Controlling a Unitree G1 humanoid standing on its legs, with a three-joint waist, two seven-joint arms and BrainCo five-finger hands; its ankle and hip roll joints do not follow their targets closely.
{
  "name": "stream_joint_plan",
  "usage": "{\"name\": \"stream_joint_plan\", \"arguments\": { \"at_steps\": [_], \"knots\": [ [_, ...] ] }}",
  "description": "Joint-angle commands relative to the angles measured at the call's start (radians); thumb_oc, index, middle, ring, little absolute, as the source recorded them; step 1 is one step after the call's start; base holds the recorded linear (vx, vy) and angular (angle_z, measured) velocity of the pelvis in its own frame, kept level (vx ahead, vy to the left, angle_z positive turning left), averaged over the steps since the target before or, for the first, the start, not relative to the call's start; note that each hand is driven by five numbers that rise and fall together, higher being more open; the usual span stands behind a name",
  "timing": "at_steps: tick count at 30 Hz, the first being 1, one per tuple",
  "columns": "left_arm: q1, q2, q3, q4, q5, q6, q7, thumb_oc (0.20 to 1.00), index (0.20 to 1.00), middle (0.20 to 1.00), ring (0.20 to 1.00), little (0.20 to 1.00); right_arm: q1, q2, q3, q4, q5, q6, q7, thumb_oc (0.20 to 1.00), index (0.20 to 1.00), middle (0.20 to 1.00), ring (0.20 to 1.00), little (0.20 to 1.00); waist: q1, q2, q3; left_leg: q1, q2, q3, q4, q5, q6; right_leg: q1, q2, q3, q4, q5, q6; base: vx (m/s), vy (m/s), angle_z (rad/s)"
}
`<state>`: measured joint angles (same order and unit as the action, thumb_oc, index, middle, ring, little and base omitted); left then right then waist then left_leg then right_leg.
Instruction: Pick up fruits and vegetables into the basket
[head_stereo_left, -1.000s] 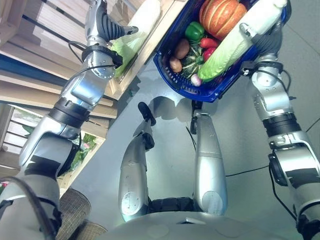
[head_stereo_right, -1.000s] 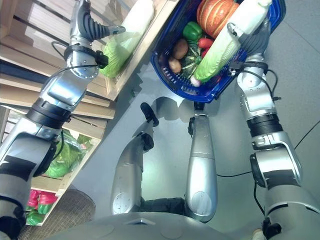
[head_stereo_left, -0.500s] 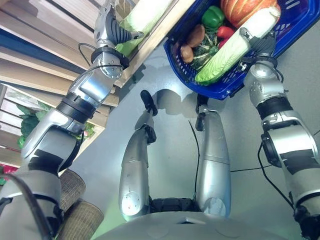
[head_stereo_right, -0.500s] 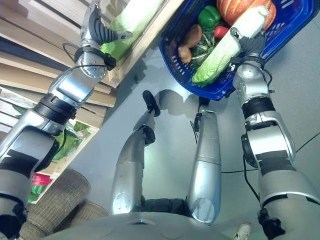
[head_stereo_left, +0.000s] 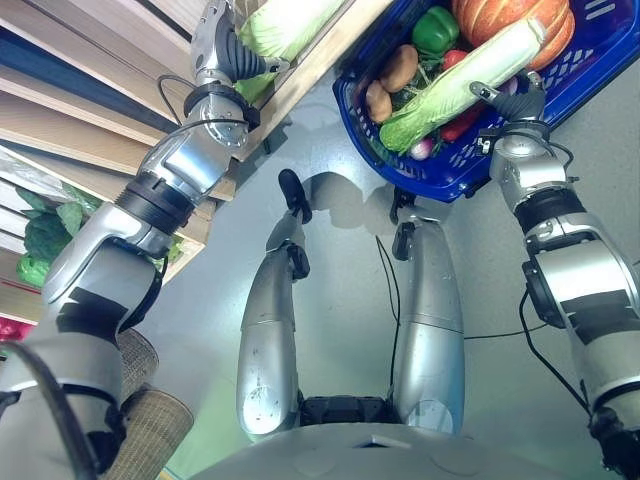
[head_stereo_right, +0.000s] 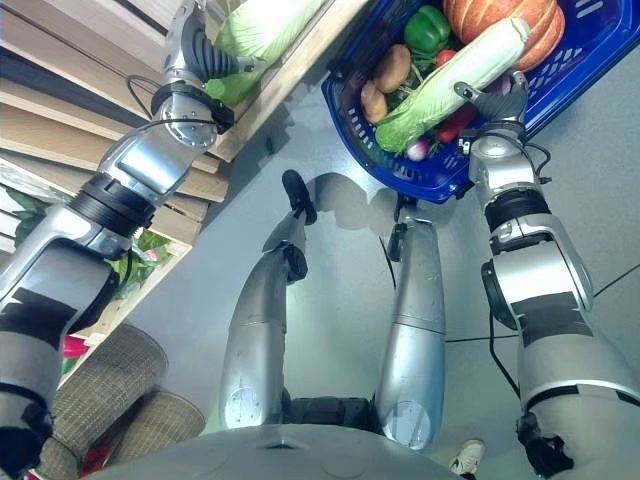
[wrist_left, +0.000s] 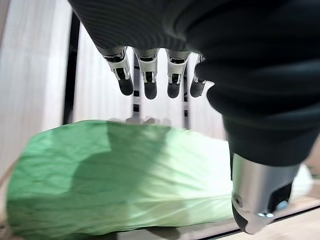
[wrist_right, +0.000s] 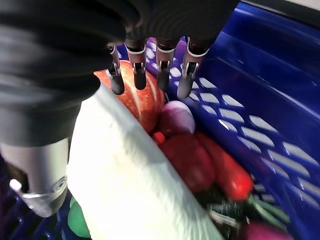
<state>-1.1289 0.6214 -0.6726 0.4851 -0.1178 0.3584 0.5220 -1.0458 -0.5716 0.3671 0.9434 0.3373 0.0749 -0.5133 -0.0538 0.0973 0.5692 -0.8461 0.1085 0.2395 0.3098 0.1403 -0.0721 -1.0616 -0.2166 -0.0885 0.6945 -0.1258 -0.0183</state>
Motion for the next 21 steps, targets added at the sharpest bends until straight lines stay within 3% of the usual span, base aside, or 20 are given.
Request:
{"name": "stream_joint_plan", "arguments": {
  "at_steps": [1, 5, 11, 15, 21],
  "knots": [
    [-0.004, -0.026, 0.06, 0.056, 0.034, 0.019, 0.048, 1.0, 1.0, 1.0, 1.0, 1.0, 0.093, -0.086, 0.032, -0.135, -0.082, -0.02, -0.081, 1.0, 1.0, 1.0, 1.0, 1.0, -0.061, 0.087, -0.049, -0.025, -0.012, -0.012, 0.155, -0.171, -0.014, 0.057, 0.084, 0.042, -0.096, 0.001, 0.083, 0.0, 0.043, -0.11],
    [0.013, -0.027, 0.069, 0.087, 0.053, 0.04, 0.043, 1.0, 1.0, 1.0, 1.0, 1.0, 0.199, -0.092, 0.005, -0.269, -0.12, -0.051, -0.062, 1.0, 1.0, 1.0, 1.0, 1.0, -0.087, 0.07, -0.049, -0.014, -0.006, -0.002, 0.145, -0.168, -0.019, 0.063, 0.092, 0.053, -0.105, 0.004, 0.085, 0.0, 0.042, -0.11],
    [0.081, -0.017, 0.121, 0.17, 0.095, 0.103, -0.011, 1.0, 1.0, 1.0, 1.0, 1.0, 0.504, -0.079, -0.056, -0.625, -0.157, -0.146, 0.07, 1.0, 1.0, 1.0, 1.0, 1.0, -0.163, 0.018, -0.049, 0.013, 0.017, 0.025, 0.131, -0.165, -0.033, 0.082, 0.113, 0.081, -0.125, 0.009, 0.088, 0.02, 0.052, -0.14],
    [0.098, 0.001, 0.156, 0.231, 0.126, 0.104, -0.044, 1.0, 1.0, 1.0, 1.0, 1.0, 0.63, -0.064, -0.079, -0.762, -0.153, -0.177, 0.162, 1.0, 1.0, 1.0, 1.0, 1.0, -0.205, -0.004, -0.049, 0.032, 0.028, 0.045, 0.124, -0.163, -0.041, 0.092, 0.123, 0.096, -0.131, 0.009, 0.089, 0.03, 0.067, -0.18],
    [0.109, 0.01, 0.196, 0.346, 0.031, 0.09, -0.1, 1.0, 1.0, 1.0, 1.0, 1.0, 0.747, -0.068, -0.087, -0.87, -0.112, -0.218, 0.293, 1.0, 1.0, 1.0, 1.0, 1.0, -0.25, -0.026, -0.049, 0.05, 0.039, 0.073, 0.118, -0.161, -0.051, 0.1, 0.129, 0.113, -0.137, 0.006, 0.089, 0.03, 0.054, -0.2]
  ]
}}
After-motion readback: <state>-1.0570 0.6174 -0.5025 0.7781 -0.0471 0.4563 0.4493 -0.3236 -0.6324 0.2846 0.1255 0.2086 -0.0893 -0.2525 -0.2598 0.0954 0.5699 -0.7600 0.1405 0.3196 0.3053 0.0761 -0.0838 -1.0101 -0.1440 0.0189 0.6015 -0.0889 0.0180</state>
